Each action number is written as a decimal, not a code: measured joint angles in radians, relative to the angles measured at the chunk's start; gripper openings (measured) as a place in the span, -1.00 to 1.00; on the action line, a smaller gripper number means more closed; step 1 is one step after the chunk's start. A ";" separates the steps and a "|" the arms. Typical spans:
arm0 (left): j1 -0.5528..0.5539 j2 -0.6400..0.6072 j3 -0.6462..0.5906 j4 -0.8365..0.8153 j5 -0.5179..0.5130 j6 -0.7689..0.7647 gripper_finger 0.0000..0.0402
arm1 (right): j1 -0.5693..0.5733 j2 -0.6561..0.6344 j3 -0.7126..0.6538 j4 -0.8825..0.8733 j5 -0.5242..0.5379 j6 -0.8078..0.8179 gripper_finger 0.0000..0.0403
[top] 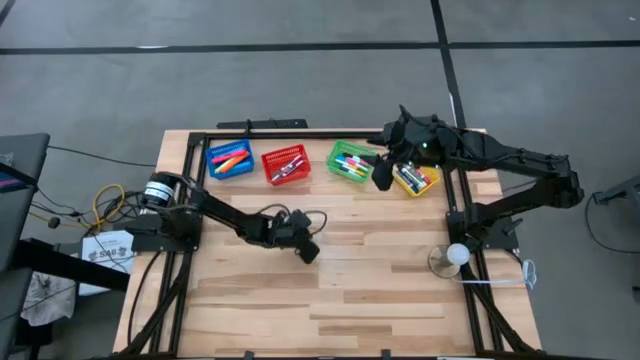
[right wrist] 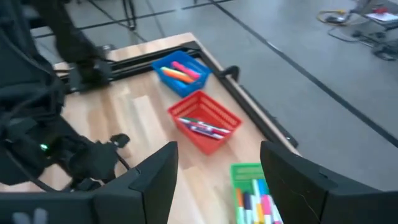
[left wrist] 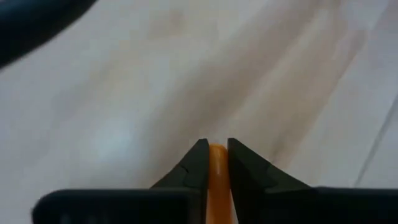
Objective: Pick & Place Markers
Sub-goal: Put the small orange highlighter pen into the green bin
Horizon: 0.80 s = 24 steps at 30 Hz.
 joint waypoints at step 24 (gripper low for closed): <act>0.239 -0.685 0.008 0.265 0.109 0.521 -0.98 | 0.011 0.229 0.002 0.329 -0.268 0.026 0.08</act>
